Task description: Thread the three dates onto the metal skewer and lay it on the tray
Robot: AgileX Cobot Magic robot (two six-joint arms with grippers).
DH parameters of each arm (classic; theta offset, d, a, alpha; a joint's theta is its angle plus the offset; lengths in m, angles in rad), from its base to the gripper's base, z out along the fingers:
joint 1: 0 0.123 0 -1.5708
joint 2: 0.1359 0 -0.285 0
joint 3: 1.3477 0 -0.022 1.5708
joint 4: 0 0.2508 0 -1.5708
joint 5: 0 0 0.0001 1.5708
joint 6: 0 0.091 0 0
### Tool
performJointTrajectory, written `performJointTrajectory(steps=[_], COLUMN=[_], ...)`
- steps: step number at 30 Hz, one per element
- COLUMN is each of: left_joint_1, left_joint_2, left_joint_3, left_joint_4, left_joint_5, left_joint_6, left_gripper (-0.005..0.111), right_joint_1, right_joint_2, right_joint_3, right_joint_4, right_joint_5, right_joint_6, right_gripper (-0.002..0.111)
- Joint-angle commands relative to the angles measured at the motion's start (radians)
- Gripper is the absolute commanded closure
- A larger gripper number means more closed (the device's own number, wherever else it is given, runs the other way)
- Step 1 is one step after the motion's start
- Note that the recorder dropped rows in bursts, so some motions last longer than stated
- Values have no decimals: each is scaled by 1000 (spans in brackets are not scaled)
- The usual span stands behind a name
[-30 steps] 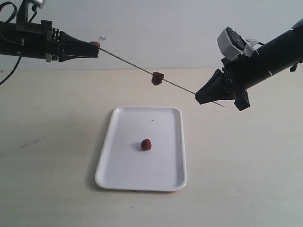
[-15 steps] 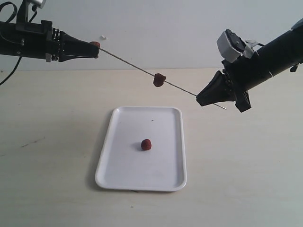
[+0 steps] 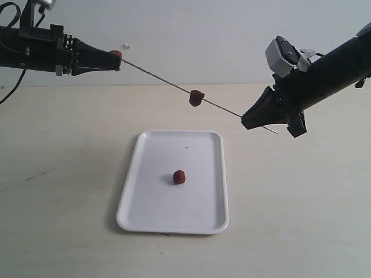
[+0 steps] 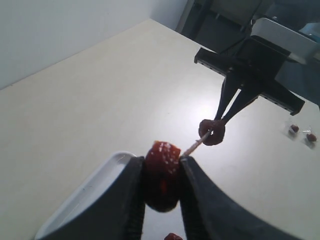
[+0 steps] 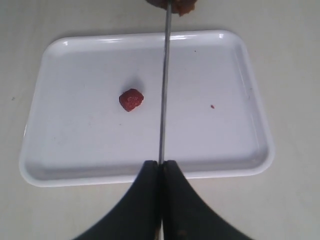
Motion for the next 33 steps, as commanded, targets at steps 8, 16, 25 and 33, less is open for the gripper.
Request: performJointTrajectory(steps=[8, 16, 25, 33], left_joint_1=[-3, -3, -3, -3], left_joint_2=[-7, -7, -7, -7], left_joint_3=[0, 0, 0, 0], left_joint_4=[-38, -44, -31, -31], left_joint_5=[1, 1, 1, 1], left_joint_6=[-8, -9, -9, -9], left_gripper=[82, 82, 82, 82], right_joint_1=[3, 3, 3, 9], right_joint_2=[4, 2, 2, 2], right_joint_3=[-5, -5, -24, -24], right_joint_4=[64, 12, 32, 39], right_joint_5=[10, -42, -4, 34], right_joint_6=[-10, 52, 60, 40], right_gripper=[108, 108, 108, 108])
